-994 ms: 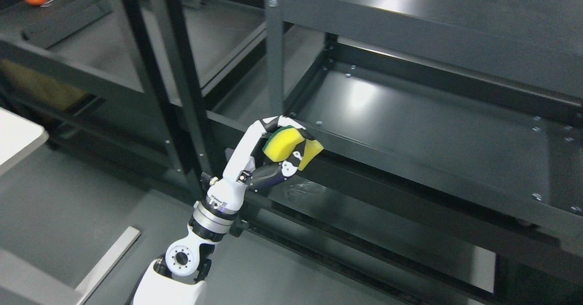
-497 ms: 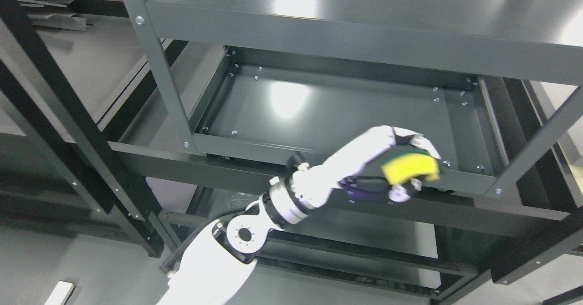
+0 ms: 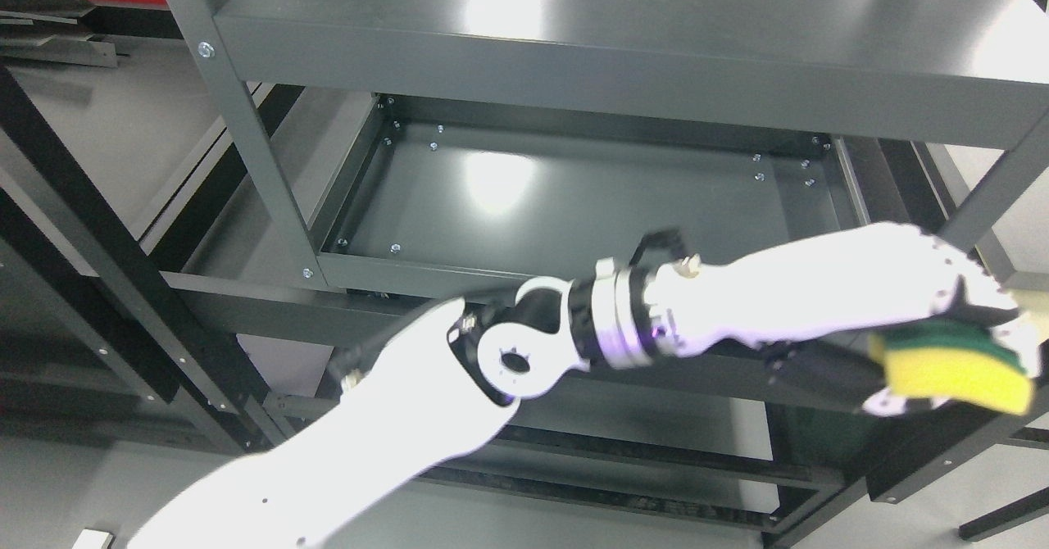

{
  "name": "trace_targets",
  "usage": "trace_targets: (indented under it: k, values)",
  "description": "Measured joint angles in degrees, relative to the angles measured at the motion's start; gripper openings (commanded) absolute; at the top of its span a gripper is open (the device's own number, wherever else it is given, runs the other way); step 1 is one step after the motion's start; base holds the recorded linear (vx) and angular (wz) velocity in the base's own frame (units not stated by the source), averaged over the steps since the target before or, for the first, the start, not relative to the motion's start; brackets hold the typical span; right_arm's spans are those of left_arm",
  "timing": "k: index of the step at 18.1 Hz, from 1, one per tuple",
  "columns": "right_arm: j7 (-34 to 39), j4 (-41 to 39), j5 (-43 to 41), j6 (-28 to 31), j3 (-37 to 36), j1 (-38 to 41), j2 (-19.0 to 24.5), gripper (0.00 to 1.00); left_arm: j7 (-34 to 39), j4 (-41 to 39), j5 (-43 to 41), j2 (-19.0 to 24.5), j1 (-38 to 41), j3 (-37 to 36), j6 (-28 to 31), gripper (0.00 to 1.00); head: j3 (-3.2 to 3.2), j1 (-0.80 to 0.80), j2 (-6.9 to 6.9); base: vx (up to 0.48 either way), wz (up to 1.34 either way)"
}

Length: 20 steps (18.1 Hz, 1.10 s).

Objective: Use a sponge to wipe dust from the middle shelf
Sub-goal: 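Raise the left hand and press the sponge onto the middle shelf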

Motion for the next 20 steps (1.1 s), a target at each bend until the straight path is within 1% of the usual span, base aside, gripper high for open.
trace_targets:
  k: [2,4,5,9,12,14,17,20]
  values:
    - [0.0,0.0,0.0,0.0,0.0,0.0,0.0,1.0,-1.6,0.7,-4.4,0.0,-6.5,1.1,-0.1,0.01,0.0,0.0,0.0,0.006,-0.01]
    - [0.0,0.0,0.0,0.0,0.0,0.0,0.0,1.0,-4.8,1.7,-9.2,0.0,-12.2,2.5,-0.6,0.0,0.0,0.0,0.0,0.014,-0.08]
    - [0.0,0.0,0.0,0.0,0.0,0.0,0.0,1.0,-6.0,2.3,-11.5,0.0,-14.3,3.1,-2.0,0.0,0.0,0.0,0.0,0.034,-0.1]
    - [0.0,0.0,0.0,0.0,0.0,0.0,0.0,1.0,-8.1,6.1,-23.8,0.0,-21.0,5.6,-12.6,0.0,0.0,0.0,0.0,0.032,-0.1]
    - [0.0,0.0,0.0,0.0,0.0,0.0,0.0,1.0,-8.5,9.0,-32.8,0.0,-24.4,7.6,-16.2,0.01,0.0,0.0,0.0,0.012,-0.05]
    - [0.0,0.0,0.0,0.0,0.0,0.0,0.0,1.0,-8.6,10.8,-37.8,0.3,-26.1,9.0,-17.1,0.01,0.0,0.0,0.0,0.0,0.0]
    - [0.0,0.0,0.0,0.0,0.0,0.0,0.0,1.0,-8.7,12.8,-42.5,1.8,-27.2,10.7,-17.7,0.01,0.0,0.0,-0.01,0.003,-0.01]
    - [0.0,0.0,0.0,0.0,0.0,0.0,0.0,1.0,-8.7,14.3,-45.3,3.5,-27.0,12.0,-17.9,0.01,0.0,0.0,-0.01,-0.003,-0.01]
